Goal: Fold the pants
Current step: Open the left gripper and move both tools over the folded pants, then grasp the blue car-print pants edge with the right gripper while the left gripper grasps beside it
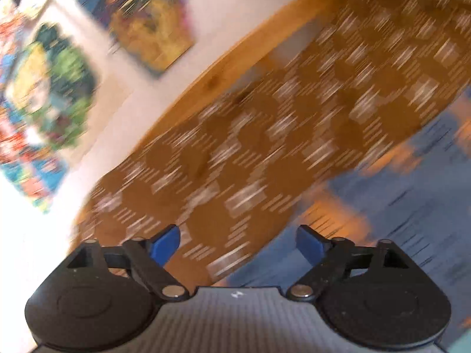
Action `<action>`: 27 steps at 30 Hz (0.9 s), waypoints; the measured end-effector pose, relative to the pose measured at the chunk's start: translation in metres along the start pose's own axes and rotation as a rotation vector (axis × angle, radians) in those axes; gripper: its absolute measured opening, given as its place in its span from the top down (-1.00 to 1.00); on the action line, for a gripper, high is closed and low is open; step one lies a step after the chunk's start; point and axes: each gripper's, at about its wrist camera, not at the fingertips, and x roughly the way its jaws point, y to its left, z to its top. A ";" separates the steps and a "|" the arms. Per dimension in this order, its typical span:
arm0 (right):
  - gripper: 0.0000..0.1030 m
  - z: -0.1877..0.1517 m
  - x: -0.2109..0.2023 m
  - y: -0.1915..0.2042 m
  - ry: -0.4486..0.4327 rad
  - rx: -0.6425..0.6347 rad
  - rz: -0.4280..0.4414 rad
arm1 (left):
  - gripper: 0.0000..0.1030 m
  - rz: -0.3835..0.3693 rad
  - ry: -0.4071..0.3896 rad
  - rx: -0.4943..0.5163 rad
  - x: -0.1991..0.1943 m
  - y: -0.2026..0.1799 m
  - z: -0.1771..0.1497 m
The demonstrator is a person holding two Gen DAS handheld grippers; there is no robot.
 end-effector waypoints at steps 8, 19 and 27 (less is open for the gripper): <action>-0.98 -0.015 -0.027 -0.036 -0.031 0.227 -0.031 | -0.86 -0.456 -0.196 -0.013 -0.019 -0.116 0.101; -0.85 -0.018 -0.028 -0.050 0.019 0.192 0.069 | -0.87 -0.599 -0.310 0.163 -0.009 -0.233 0.160; -0.64 -0.003 -0.004 -0.070 0.082 0.271 0.049 | -1.00 -0.603 -0.284 0.144 0.017 -0.233 0.151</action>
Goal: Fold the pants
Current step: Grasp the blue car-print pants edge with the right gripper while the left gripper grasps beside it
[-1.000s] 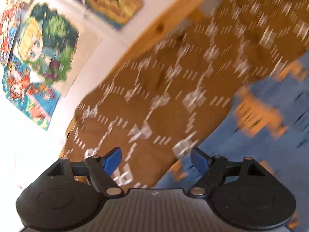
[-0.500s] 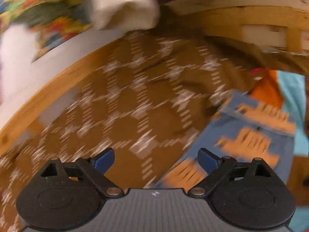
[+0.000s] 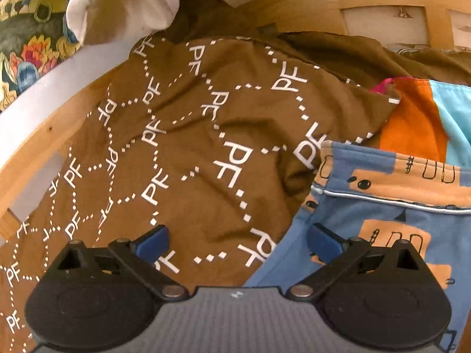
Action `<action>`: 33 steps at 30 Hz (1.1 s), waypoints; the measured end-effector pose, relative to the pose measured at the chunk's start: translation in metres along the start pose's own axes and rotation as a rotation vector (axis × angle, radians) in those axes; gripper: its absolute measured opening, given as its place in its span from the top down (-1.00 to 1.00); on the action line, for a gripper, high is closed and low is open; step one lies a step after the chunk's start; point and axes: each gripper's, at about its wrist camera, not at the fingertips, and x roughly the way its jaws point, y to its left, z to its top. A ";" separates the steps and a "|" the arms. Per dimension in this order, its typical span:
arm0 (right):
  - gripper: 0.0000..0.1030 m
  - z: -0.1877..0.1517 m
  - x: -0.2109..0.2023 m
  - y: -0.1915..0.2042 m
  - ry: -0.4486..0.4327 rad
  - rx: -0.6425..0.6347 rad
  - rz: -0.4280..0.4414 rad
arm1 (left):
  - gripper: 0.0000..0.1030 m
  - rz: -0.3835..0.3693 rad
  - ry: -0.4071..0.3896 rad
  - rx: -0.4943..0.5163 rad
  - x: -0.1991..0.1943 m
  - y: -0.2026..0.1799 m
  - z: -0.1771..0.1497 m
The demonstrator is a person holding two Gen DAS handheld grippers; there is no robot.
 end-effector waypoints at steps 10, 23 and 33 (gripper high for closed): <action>-0.60 0.005 0.007 -0.026 -0.002 0.392 0.096 | -1.00 0.016 0.006 0.022 -0.004 -0.003 0.003; 0.55 0.003 0.010 -0.039 -0.062 0.521 -0.024 | -0.85 0.002 0.040 -0.039 -0.037 0.021 0.013; 0.69 -0.010 0.003 0.040 -0.160 -0.161 -0.222 | -0.42 -0.416 0.235 -0.449 -0.040 0.051 0.035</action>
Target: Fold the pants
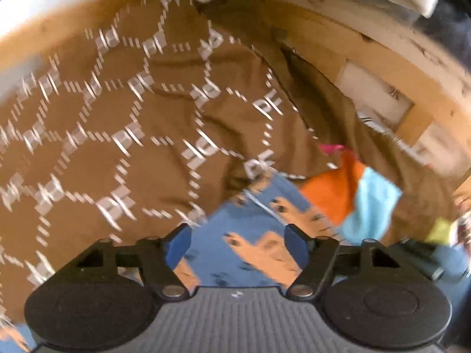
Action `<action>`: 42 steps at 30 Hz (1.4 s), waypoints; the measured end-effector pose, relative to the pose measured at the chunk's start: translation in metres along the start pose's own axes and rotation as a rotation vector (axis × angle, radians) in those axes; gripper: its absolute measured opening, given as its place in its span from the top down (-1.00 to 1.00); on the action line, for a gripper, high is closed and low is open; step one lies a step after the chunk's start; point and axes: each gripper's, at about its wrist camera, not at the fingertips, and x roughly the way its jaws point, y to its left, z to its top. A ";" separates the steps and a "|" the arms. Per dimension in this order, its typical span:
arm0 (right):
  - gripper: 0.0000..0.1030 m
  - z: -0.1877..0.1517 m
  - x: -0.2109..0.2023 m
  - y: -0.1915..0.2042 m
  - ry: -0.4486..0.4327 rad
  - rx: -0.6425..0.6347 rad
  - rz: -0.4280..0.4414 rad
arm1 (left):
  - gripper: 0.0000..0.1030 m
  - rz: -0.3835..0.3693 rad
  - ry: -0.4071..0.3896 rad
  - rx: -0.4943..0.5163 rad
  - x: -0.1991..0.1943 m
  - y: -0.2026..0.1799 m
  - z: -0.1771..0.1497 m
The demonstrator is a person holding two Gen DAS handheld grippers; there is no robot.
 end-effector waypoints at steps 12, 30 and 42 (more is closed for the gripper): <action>0.73 -0.022 -0.006 0.052 -0.088 -0.480 -0.070 | -0.42 -0.152 0.121 -0.269 0.033 -0.006 0.007; 0.43 -0.038 -0.010 0.073 -0.088 -0.658 -0.045 | 0.72 -0.049 0.143 -0.400 0.045 0.007 0.003; 0.70 -0.030 -0.017 0.078 -0.102 -0.616 -0.005 | 0.75 -0.075 0.109 -0.407 0.020 0.024 -0.011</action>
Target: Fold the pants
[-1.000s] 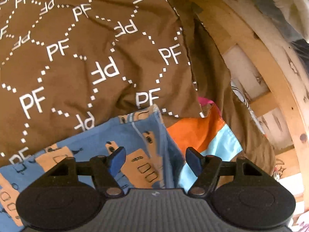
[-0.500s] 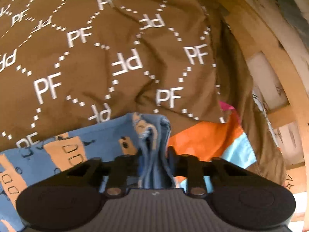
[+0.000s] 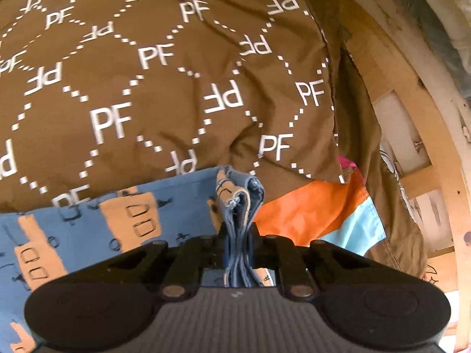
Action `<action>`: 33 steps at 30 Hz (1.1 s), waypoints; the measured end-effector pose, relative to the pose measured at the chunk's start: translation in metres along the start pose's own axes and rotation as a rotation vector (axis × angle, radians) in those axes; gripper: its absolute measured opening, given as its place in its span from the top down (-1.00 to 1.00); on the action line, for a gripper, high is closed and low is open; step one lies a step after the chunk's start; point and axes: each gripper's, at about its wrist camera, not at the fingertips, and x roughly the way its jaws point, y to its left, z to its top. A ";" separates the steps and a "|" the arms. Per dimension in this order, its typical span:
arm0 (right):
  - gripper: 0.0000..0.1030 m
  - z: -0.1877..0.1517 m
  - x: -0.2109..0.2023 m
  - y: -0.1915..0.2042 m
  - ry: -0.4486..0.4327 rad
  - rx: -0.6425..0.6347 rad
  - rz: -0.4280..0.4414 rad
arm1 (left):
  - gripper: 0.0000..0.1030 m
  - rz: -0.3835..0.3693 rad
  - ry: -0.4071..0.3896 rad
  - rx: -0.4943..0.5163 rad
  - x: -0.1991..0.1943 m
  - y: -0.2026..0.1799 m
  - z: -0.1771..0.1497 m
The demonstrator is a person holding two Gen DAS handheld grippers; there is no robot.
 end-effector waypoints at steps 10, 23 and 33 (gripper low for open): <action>0.70 0.041 -0.018 0.030 -0.050 0.063 0.156 | 0.75 0.066 -0.094 0.027 -0.052 0.056 -0.033; 0.70 0.076 -0.018 0.090 -0.051 0.034 0.338 | 0.72 -0.009 -0.167 -0.120 -0.086 0.152 -0.073; 0.54 0.074 -0.010 0.100 -0.012 0.013 0.360 | 0.58 -0.127 -0.276 -0.261 -0.077 0.192 -0.115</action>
